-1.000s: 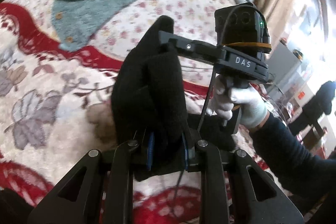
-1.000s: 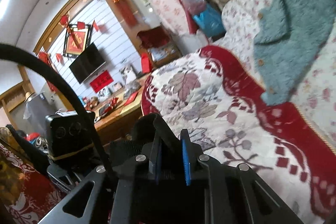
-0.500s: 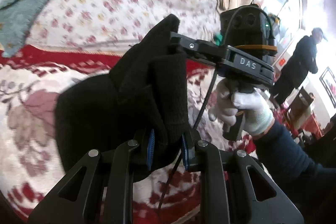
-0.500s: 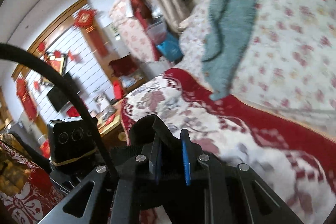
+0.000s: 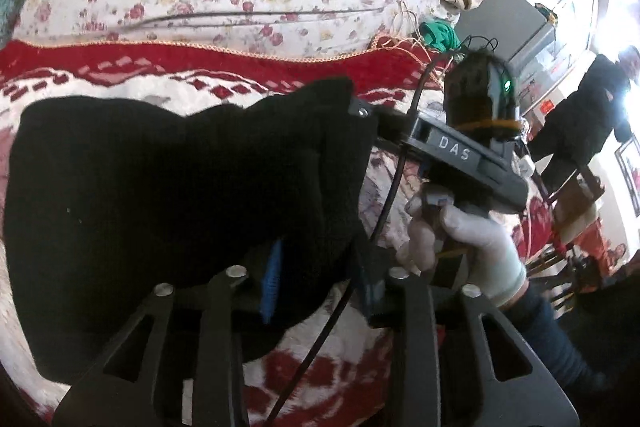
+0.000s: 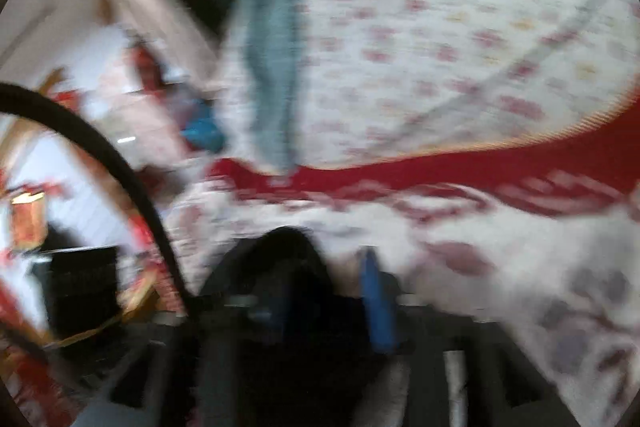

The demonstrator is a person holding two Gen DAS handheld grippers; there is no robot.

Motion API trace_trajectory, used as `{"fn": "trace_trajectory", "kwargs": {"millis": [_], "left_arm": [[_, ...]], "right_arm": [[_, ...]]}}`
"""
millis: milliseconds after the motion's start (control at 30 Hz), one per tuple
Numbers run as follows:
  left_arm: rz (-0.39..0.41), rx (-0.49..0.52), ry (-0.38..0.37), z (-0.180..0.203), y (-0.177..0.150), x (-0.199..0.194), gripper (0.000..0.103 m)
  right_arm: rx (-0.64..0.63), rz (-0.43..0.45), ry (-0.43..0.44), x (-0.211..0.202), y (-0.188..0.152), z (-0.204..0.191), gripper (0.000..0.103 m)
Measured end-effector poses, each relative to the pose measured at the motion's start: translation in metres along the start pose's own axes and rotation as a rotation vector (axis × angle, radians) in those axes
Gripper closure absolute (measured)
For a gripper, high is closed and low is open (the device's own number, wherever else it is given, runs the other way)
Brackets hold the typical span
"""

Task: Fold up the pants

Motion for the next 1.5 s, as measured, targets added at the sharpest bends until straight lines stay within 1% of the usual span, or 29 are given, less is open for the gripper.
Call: {"fn": "trace_trajectory", "kwargs": {"millis": [33, 67, 133, 167, 267, 333, 367, 400, 467, 533, 600, 667, 700, 733, 767, 800, 867, 900, 1033, 1100, 1133, 1167, 1200, 1300, 1400, 1500], "left_arm": [[0.004, 0.005, -0.023, 0.004, 0.0, -0.003, 0.058], [0.012, 0.015, -0.055, 0.01, 0.002, -0.009, 0.056], [0.028, 0.039, -0.086, 0.019, 0.004, -0.021, 0.056], [0.035, 0.059, -0.091, 0.023, 0.005, -0.028, 0.056], [0.054, 0.098, -0.073, 0.022, 0.008, -0.047, 0.056], [0.073, 0.123, -0.028, 0.012, 0.01, -0.058, 0.056], [0.086, 0.138, 0.019, 0.002, 0.012, -0.064, 0.056], [0.1, 0.154, 0.064, -0.009, 0.013, -0.069, 0.056], [0.118, 0.172, 0.166, -0.032, 0.018, -0.074, 0.056], [0.126, 0.148, 0.234, -0.055, 0.02, -0.078, 0.056], [0.128, 0.101, 0.257, -0.074, 0.025, -0.076, 0.056], [0.133, 0.074, 0.287, -0.09, 0.029, -0.074, 0.056], [0.131, 0.067, 0.307, -0.097, 0.03, -0.072, 0.056], [0.128, 0.06, 0.319, -0.104, 0.03, -0.07, 0.056], [0.123, 0.047, 0.336, -0.11, 0.03, -0.069, 0.056], [0.122, 0.039, 0.354, -0.115, 0.03, -0.067, 0.056], [0.127, 0.032, 0.384, -0.122, 0.032, -0.066, 0.056], [0.126, 0.026, 0.395, -0.126, 0.034, -0.064, 0.056], [0.123, -0.015, 0.402, -0.137, 0.032, -0.057, 0.055], [0.129, -0.018, 0.416, -0.138, 0.031, -0.055, 0.054], [0.134, -0.02, 0.422, -0.138, 0.031, -0.054, 0.053], [0.139, -0.023, 0.425, -0.138, 0.031, -0.053, 0.052], [0.141, -0.025, 0.427, -0.139, 0.031, -0.053, 0.052], [0.142, -0.028, 0.434, -0.137, 0.03, -0.054, 0.052], [0.148, -0.037, 0.444, -0.136, 0.029, -0.057, 0.052], [0.156, -0.033, 0.465, -0.131, 0.029, -0.061, 0.052]], "right_arm": [[0.017, 0.003, -0.016, -0.004, -0.001, 0.006, 0.042], [0.026, 0.011, -0.042, -0.012, -0.002, 0.01, 0.042], [0.021, 0.012, -0.101, -0.023, -0.004, 0.015, 0.042], [0.017, 0.012, -0.123, -0.03, -0.004, 0.014, 0.042], [0.021, 0.035, -0.159, -0.051, -0.005, 0.007, 0.042], [0.027, 0.061, -0.151, -0.063, -0.004, -0.003, 0.04], [0.026, 0.076, -0.149, -0.07, -0.004, -0.009, 0.037], [0.021, 0.085, -0.148, -0.075, -0.004, -0.015, 0.031], [0.004, 0.077, -0.145, -0.073, -0.005, -0.025, 0.025], [-0.012, 0.025, -0.152, -0.059, -0.011, -0.027, 0.025], [-0.016, -0.038, -0.187, -0.043, -0.018, -0.02, 0.025], [0.033, -0.11, -0.196, -0.022, -0.03, -0.009, 0.026], [0.071, -0.132, -0.184, -0.014, -0.034, -0.005, 0.036], [0.104, -0.135, -0.156, -0.008, -0.037, -0.004, 0.048], [0.12, -0.119, -0.115, -0.004, -0.038, -0.008, 0.073], [0.108, -0.103, -0.111, -0.003, -0.037, -0.012, 0.077], [0.038, -0.087, -0.156, -0.004, -0.034, -0.021, 0.084], [0.015, -0.083, -0.171, -0.005, -0.033, -0.024, 0.085], [-0.072, -0.103, -0.278, -0.002, -0.037, -0.022, 0.085], [-0.1, -0.095, -0.301, -0.001, -0.04, -0.017, 0.083], [-0.093, -0.082, -0.309, -0.001, -0.04, -0.015, 0.079], [-0.082, -0.075, -0.326, -0.004, -0.04, -0.011, 0.066], [-0.067, -0.071, -0.344, -0.007, -0.039, -0.008, 0.057], [-0.048, -0.056, -0.354, -0.018, -0.036, -0.01, 0.057], [-0.092, -0.029, -0.383, -0.03, -0.03, -0.025, 0.057], [-0.14, 0.003, -0.38, -0.037, -0.025, -0.048, 0.057]]}}
Point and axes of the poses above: each gripper's, at about its wrist camera, not at the fingertips, and x roughly the way its jaws point, z to its right, y to its top, the point moved 9 cm from there along x, roughly the way its jaws point, and after that the axes turned 5 degrees about z, right-handed, at the moved point
